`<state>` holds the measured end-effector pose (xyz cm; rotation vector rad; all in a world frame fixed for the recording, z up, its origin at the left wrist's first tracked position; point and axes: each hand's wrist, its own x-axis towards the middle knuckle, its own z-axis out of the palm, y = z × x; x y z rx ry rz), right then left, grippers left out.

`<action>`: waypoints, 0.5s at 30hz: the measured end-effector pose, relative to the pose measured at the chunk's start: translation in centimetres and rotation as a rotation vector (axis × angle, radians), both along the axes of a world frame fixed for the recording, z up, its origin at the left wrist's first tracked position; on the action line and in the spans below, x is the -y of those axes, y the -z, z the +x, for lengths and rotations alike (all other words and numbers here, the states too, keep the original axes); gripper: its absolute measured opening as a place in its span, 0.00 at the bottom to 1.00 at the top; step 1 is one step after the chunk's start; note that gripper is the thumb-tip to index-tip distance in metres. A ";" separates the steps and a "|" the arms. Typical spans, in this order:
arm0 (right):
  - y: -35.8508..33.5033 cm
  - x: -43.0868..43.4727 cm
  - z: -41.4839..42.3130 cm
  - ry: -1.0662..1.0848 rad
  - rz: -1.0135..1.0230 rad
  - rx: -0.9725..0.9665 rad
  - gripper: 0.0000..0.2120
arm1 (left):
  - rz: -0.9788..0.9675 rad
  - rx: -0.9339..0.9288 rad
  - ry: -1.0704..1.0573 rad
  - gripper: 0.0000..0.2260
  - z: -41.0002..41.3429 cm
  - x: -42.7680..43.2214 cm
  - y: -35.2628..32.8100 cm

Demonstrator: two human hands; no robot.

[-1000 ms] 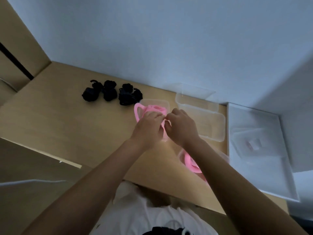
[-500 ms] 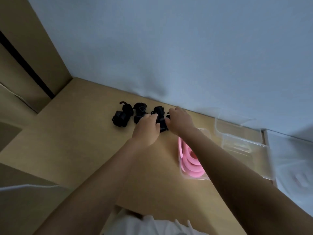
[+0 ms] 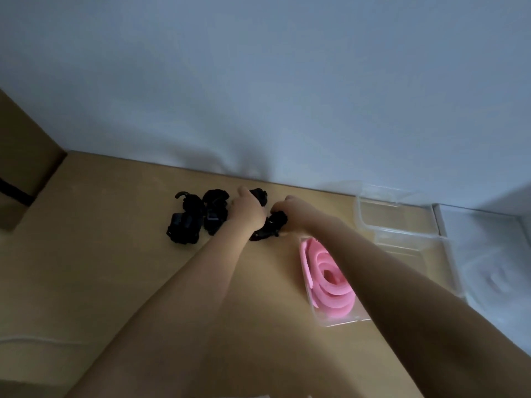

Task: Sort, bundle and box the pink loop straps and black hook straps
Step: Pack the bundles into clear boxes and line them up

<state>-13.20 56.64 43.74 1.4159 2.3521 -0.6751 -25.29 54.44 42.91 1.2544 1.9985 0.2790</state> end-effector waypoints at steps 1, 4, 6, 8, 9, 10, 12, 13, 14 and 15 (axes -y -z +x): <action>-0.1 0.1 0.4 0.017 0.007 -0.032 0.20 | -0.019 0.011 -0.019 0.22 -0.1 -0.2 0.1; -0.7 0.5 1.9 0.073 0.074 -0.147 0.20 | 0.039 0.038 -0.046 0.22 0.0 -0.2 0.3; -1.1 0.7 3.1 0.101 0.157 -0.236 0.19 | 0.169 0.076 -0.075 0.20 0.4 0.0 0.3; -1.8 0.7 4.5 0.151 0.221 -0.350 0.19 | 0.309 0.096 -0.088 0.20 1.0 0.2 -0.6; -2.2 0.7 5.4 0.172 0.251 -0.395 0.19 | 0.362 0.104 -0.085 0.20 1.4 0.3 -1.3; -2.6 0.5 6.4 0.191 0.278 -0.420 0.19 | 0.402 0.111 -0.076 0.20 2.0 0.3 -2.1; -3.5 0.4 8.8 0.230 0.325 -0.434 0.20 | 0.459 0.127 -0.052 0.19 3.6 0.3 -3.5; -3.8 0.3 10.3 0.261 0.345 -0.435 0.20 | 0.477 0.136 -0.042 0.18 4.6 0.3 -4.1; -4.0 0.3 11.9 0.303 0.362 -0.431 0.20 | 0.489 0.140 -0.028 0.17 5.8 0.3 -4.6; -4.2 0.4 13.7 0.348 0.383 -0.424 0.20 | 0.496 0.142 -0.008 0.17 7.1 0.2 -5.0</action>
